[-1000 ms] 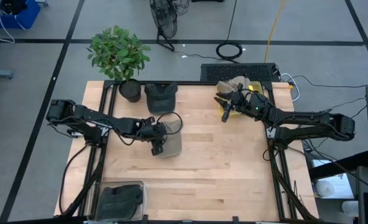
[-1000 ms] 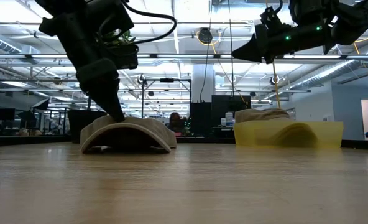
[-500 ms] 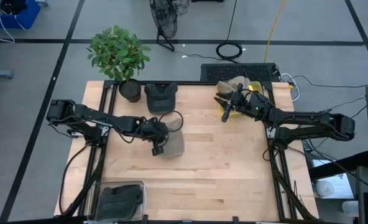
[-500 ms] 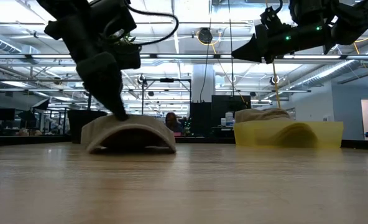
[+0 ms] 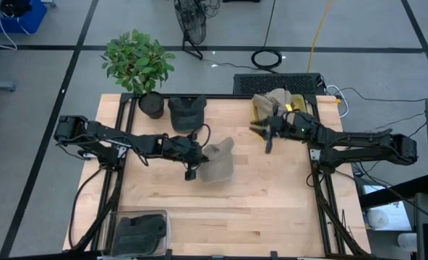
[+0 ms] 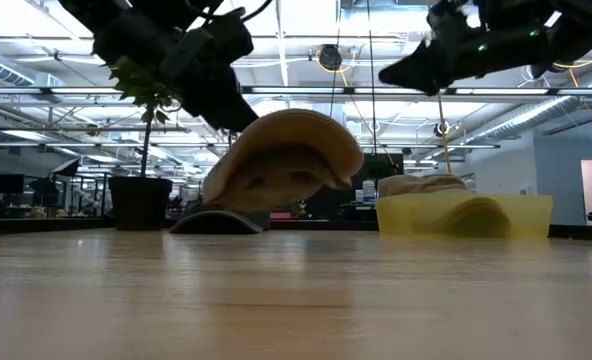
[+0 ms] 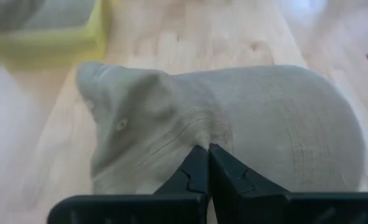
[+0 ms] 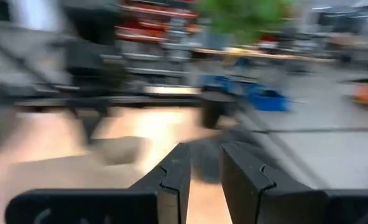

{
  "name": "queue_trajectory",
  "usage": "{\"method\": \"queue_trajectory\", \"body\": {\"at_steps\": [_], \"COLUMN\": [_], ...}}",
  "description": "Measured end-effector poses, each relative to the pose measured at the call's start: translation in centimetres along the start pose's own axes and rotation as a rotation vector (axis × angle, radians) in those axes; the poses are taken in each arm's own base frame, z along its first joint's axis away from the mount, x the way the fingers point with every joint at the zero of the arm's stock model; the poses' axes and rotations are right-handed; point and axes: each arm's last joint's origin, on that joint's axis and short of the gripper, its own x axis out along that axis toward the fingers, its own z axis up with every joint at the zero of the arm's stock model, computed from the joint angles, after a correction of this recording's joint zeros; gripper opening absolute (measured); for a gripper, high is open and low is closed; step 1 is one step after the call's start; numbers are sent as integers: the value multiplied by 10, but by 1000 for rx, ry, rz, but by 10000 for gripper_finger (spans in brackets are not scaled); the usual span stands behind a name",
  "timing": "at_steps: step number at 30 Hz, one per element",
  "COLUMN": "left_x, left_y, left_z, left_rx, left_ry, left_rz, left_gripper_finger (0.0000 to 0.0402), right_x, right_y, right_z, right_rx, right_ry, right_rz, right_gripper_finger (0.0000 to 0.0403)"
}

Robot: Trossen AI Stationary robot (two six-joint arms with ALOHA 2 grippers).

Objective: Pick & Place hat
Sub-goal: Put the brown cap into the yellow bin

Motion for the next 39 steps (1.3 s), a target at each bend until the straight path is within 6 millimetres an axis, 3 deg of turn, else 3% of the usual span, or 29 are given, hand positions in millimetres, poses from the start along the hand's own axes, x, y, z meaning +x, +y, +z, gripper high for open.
{"method": "queue_trajectory", "body": {"at_steps": [6, 11, 24, 32, 39], "left_x": [0, -1, -2, -7, -5], "left_y": [7, 8, 2, -3, -8], "left_z": [9, 13, 22, 48, 49], "left_rx": [33, 30, -9, -51, -59], "left_ry": [-99, -135, -208, -238, -232], "left_rz": [22, 29, 9, 4, 28], "left_gripper_finger": [14, 5, 4, 4, 4], "right_x": [-9, -14, -14, -15, -26], "right_y": [18, 30, 38, 38, 35], "right_z": [7, 7, 2, 2, 11], "right_rx": [168, 130, 69, 63, 62], "right_ry": [-19, 11, 62, 56, 13], "right_rz": [261, 319, 244, 243, 240], "right_gripper_finger": [71, 71, 71, 71, 71]}}
